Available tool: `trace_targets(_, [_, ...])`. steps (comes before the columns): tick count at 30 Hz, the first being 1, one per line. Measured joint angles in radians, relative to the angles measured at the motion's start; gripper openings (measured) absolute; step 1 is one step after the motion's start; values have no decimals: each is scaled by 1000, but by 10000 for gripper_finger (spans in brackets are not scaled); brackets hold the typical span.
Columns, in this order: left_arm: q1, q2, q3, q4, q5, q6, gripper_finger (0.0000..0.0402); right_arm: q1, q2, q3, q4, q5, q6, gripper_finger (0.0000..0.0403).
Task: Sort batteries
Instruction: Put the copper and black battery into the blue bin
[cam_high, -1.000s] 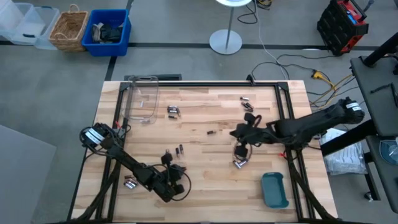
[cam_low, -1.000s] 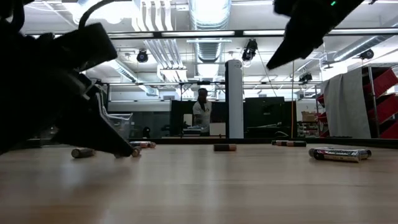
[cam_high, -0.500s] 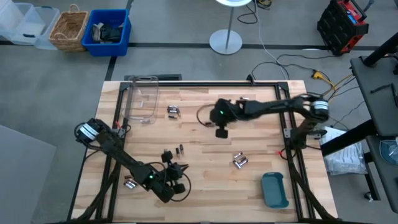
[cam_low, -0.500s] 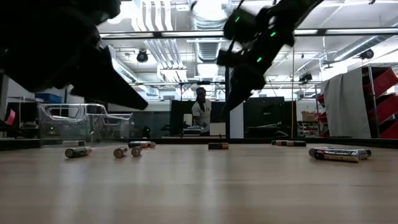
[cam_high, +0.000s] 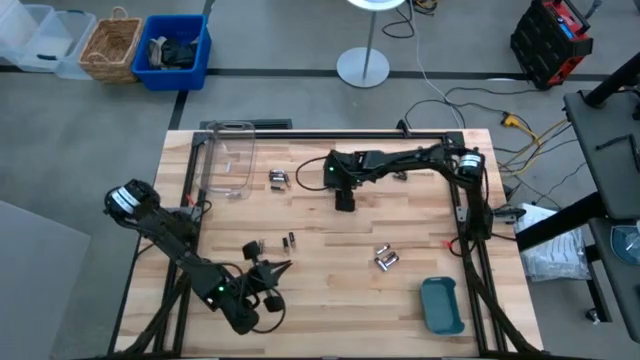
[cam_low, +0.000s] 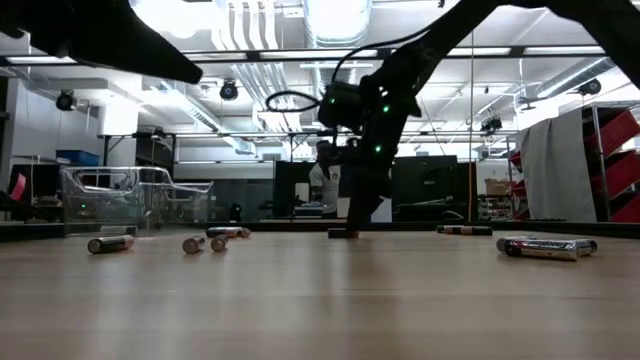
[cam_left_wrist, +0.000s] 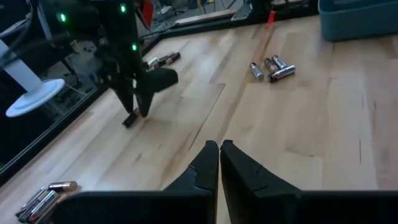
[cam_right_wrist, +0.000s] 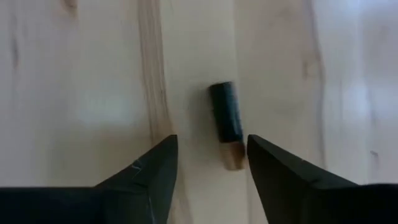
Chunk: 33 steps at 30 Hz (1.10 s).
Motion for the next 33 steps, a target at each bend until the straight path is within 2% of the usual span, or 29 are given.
trace_targets(4, [-12,-19,0,-4,-12,7,0,-17,39,33,-11,-32,0,192])
trace_targets(8, [-20,-31,0,-17,-15,7,0,-27,45,35,-11,-77,3,172])
trace_targets(20, [-20,-32,0,-24,-16,4,0,-27,39,34,-20,-73,20,39])
trace_targets(26, [-19,-32,0,-23,-16,0,0,-5,-10,25,-40,-67,1,34])
trace_targets(33, [-5,-32,0,-22,-16,-22,0,65,-184,-3,-38,-104,-10,34])
